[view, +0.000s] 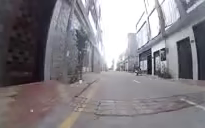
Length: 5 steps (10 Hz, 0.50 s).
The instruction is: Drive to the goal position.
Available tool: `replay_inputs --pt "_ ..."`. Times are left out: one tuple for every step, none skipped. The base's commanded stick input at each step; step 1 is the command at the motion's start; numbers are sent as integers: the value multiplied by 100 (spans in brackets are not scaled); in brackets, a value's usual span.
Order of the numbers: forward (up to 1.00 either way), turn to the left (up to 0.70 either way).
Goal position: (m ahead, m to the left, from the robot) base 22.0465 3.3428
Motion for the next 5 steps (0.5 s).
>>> replay_inputs --pt "85 -34" --pt "85 -34" --pt "85 -34" --pt "85 -34" --pt "85 0"
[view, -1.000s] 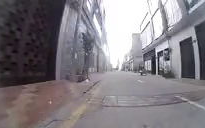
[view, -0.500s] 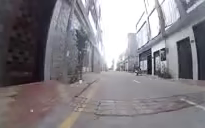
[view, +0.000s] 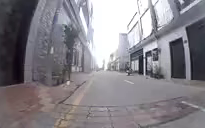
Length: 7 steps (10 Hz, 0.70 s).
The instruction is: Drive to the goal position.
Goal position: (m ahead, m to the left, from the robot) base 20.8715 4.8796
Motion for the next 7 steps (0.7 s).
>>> replay_inputs --pt "85 0" --pt "85 0" --pt "85 0" --pt "85 0" --pt "85 0" --pt "85 0" --pt "85 0"
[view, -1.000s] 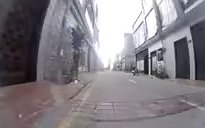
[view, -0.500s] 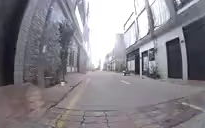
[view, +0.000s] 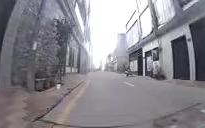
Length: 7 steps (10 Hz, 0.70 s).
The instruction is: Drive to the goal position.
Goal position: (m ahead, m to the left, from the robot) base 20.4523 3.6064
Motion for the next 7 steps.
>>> replay_inputs --pt "85 0" --pt "85 0" --pt "85 0" --pt "85 0" --pt "85 0" --pt "85 0" --pt "85 0"
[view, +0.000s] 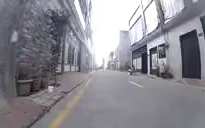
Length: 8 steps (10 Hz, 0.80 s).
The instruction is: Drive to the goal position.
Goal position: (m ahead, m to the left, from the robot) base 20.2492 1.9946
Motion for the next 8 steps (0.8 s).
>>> replay_inputs --pt "85 0" --pt "85 0" --pt "85 0" --pt "85 0" --pt "85 0" --pt "85 0" --pt "85 0" --pt "85 -8"
